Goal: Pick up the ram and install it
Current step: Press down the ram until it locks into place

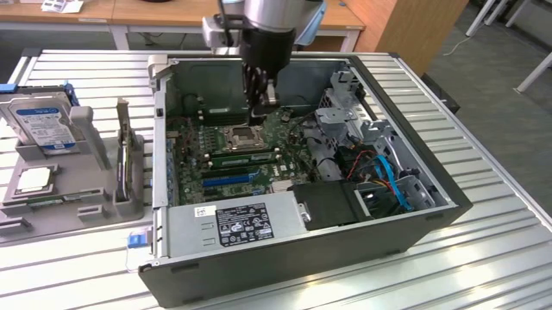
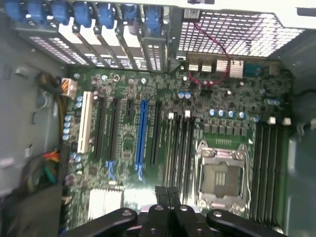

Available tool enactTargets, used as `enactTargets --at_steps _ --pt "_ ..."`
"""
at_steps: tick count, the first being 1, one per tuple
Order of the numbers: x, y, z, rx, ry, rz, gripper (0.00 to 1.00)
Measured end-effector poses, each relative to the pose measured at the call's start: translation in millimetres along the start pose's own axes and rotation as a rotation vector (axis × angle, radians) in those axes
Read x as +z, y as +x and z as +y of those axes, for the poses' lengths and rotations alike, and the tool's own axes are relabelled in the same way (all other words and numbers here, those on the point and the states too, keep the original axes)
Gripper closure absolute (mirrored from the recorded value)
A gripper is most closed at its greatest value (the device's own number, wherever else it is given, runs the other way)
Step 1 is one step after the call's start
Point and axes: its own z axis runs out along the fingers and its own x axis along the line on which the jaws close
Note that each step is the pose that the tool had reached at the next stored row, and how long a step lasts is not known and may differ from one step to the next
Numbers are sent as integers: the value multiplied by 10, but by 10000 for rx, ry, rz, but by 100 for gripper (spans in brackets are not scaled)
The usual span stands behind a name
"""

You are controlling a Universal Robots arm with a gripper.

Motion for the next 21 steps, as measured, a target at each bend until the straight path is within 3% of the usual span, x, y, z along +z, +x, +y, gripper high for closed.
enactTargets --at_steps 1,4,7,21 --pt "-44 3 -12 -1 -27 -1 89" --pt "-114 7 -9 -10 -30 -1 89" --pt "-153 8 -7 -172 0 10 89" --pt "-160 8 -6 -182 8 10 89"
